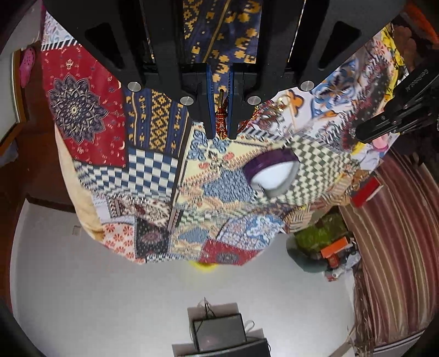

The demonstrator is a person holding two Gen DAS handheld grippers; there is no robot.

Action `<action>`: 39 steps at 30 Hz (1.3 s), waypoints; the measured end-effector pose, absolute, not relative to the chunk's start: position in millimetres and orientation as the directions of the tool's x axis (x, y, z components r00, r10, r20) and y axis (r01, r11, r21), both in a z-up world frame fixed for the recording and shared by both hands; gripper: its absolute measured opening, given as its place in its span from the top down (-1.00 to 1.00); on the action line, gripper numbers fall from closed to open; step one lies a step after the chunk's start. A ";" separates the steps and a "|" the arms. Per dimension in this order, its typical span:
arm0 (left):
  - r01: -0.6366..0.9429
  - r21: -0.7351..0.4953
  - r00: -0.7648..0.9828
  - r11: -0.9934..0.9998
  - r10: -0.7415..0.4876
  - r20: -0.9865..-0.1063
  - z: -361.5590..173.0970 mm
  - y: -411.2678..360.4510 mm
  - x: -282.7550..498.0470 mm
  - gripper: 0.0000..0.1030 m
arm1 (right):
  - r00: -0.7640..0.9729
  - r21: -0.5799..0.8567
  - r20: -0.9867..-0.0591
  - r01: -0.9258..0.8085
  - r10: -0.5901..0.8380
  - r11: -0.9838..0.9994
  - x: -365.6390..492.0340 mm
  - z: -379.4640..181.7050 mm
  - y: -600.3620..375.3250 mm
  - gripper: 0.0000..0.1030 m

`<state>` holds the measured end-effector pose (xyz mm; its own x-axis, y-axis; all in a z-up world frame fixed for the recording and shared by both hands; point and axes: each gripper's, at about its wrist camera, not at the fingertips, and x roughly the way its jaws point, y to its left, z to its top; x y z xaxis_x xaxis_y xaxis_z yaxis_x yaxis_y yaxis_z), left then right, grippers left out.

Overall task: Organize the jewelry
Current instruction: 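Lift the orange beaded bracelet with the right gripper toward the heart tin, then lower the bracelet into the purple heart tin and open the right gripper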

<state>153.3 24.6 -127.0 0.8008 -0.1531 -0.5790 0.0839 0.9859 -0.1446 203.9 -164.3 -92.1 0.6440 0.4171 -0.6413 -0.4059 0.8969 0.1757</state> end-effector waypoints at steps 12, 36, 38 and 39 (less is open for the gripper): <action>0.075 -0.172 0.834 0.982 -0.156 -0.530 -106.8 48.5 165.6 1.00 | 0.674 0.168 -0.586 -0.443 0.451 0.881 202.1 -64.4 -145.9 0.86; 0.027 -0.099 0.829 0.995 -0.078 -0.553 -115.4 68.2 244.6 1.00 | 0.647 0.156 -0.589 -0.497 0.484 0.854 273.9 -68.7 -84.7 0.86; 0.025 -0.098 0.825 0.995 -0.076 -0.560 -117.6 69.4 251.6 1.00 | 0.632 0.159 -0.604 -0.501 0.485 0.851 282.4 -72.9 -80.9 0.86; 0.024 -0.098 0.824 0.995 -0.075 -0.562 -118.6 69.7 255.0 1.00 | 0.625 0.159 -0.612 -0.503 0.484 0.850 286.5 -75.1 -78.9 0.86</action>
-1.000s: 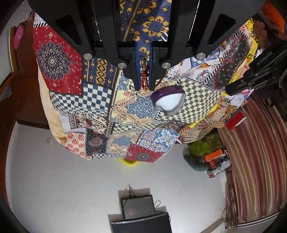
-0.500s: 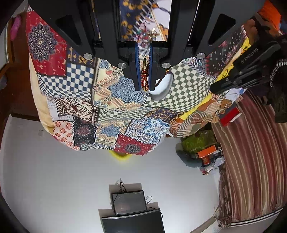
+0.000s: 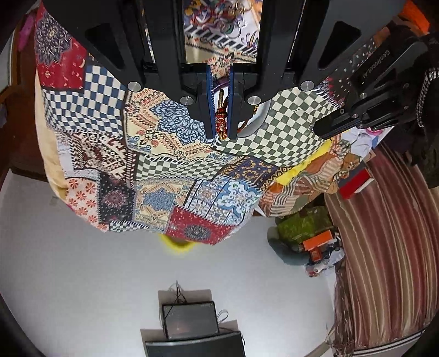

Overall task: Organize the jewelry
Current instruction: 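Lower the bracelet into the purple heart tin and open the right gripper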

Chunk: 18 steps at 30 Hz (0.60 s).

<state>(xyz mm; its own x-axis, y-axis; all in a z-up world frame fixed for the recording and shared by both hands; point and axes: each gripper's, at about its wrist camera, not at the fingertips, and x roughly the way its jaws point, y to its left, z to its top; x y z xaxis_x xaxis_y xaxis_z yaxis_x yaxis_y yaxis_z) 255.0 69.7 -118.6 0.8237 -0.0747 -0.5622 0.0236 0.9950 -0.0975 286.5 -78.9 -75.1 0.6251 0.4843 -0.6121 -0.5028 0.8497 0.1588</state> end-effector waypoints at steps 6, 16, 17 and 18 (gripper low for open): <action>0.017 -0.085 0.804 0.996 -0.064 -0.591 -126.9 72.4 278.9 1.00 | 0.553 0.185 -0.666 -0.529 0.502 0.828 308.0 -91.8 -67.3 0.86; 0.041 -0.104 0.744 0.994 -0.100 -0.661 -147.5 75.0 319.7 1.00 | 0.440 0.219 -0.731 -0.572 0.521 0.791 331.2 -115.2 -52.2 0.85; 0.045 -0.113 0.736 0.993 -0.110 -0.668 -150.3 74.7 323.4 1.00 | 0.431 0.220 -0.736 -0.576 0.522 0.787 332.5 -117.3 -50.2 0.86; 0.051 -0.122 0.727 0.991 -0.121 -0.676 -153.4 74.1 327.3 1.00 | 0.423 0.216 -0.744 -0.580 0.517 0.786 333.4 -119.9 -47.7 0.86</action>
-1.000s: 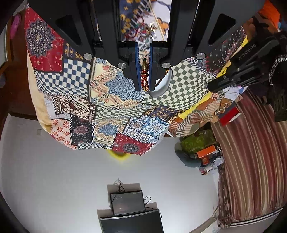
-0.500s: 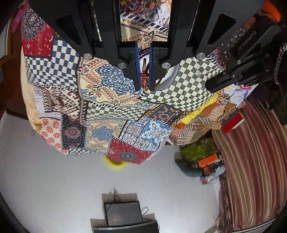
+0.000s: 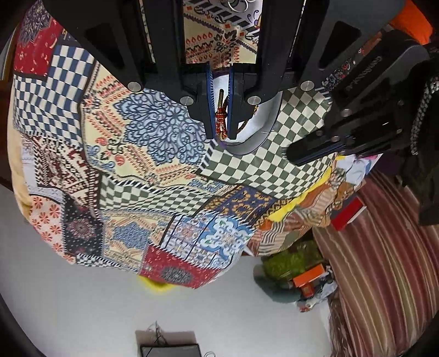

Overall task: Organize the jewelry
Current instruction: 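Lower the bracelet into the purple heart tin and open the right gripper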

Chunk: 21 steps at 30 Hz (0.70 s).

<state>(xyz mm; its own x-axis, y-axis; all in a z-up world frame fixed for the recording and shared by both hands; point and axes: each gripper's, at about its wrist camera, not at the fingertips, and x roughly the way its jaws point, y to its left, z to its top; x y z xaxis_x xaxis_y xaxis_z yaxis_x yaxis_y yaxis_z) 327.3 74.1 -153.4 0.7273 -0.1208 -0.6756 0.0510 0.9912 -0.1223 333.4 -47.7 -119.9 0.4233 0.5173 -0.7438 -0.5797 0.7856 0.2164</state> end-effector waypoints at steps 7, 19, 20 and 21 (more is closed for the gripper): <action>0.056 -0.094 0.690 0.994 -0.107 -0.716 -174.6 66.6 343.2 1.00 | 0.382 0.173 -0.795 -0.602 0.471 0.780 338.2 -138.4 -37.4 0.85; 0.057 -0.135 0.636 0.989 -0.140 -0.759 -186.7 66.5 345.6 1.00 | 0.312 0.206 -0.829 -0.601 0.463 0.773 343.0 -146.7 -40.8 0.85; 0.058 -0.138 0.634 0.989 -0.143 -0.760 -186.0 67.0 345.1 0.99 | 0.307 0.208 -0.831 -0.601 0.464 0.771 343.0 -146.0 -41.0 0.83; 0.058 -0.139 0.632 0.989 -0.144 -0.761 -185.2 67.6 344.9 0.99 | 0.307 0.205 -0.832 -0.603 0.461 0.771 342.4 -145.2 -41.0 0.81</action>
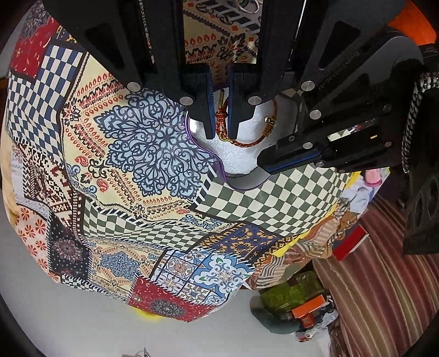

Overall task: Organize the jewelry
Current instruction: 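Lower the bracelet into the purple heart tin and open the right gripper, then move both grippers back toward the jewelry pile on the quilt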

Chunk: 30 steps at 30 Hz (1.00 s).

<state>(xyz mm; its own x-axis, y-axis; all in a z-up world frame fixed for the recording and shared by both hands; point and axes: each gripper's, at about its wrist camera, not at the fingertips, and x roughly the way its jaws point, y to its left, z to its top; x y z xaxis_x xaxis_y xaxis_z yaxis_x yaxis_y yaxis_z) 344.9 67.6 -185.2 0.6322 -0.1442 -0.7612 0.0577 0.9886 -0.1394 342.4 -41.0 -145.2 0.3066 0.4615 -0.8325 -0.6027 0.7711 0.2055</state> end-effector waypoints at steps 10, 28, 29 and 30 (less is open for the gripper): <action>0.042 -0.123 0.651 0.992 -0.120 -0.749 -164.3 75.0 327.7 0.87 | 0.388 0.130 -0.809 -0.615 0.442 0.778 322.9 -124.6 -43.8 0.52; 0.052 -0.077 0.696 0.996 -0.091 -0.712 -123.5 76.0 257.0 0.31 | 0.527 0.086 -0.724 -0.570 0.444 0.817 269.2 -76.3 -71.8 0.08; 0.054 -0.078 0.699 0.995 -0.094 -0.709 -121.8 74.9 252.6 0.30 | 0.536 0.082 -0.719 -0.567 0.443 0.819 264.6 -74.2 -74.0 0.08; 0.057 -0.079 0.701 0.995 -0.096 -0.707 -120.7 73.8 248.5 0.30 | 0.543 0.077 -0.715 -0.565 0.440 0.822 261.5 -73.0 -75.3 0.08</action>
<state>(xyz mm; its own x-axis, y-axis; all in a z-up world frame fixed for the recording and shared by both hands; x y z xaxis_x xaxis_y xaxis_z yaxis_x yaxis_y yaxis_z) 248.5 73.8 -120.7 0.7006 -0.0960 -0.7071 0.0568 0.9953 -0.0788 261.5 -75.3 -73.0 0.5428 0.4404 -0.7151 -0.5646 0.8217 0.0774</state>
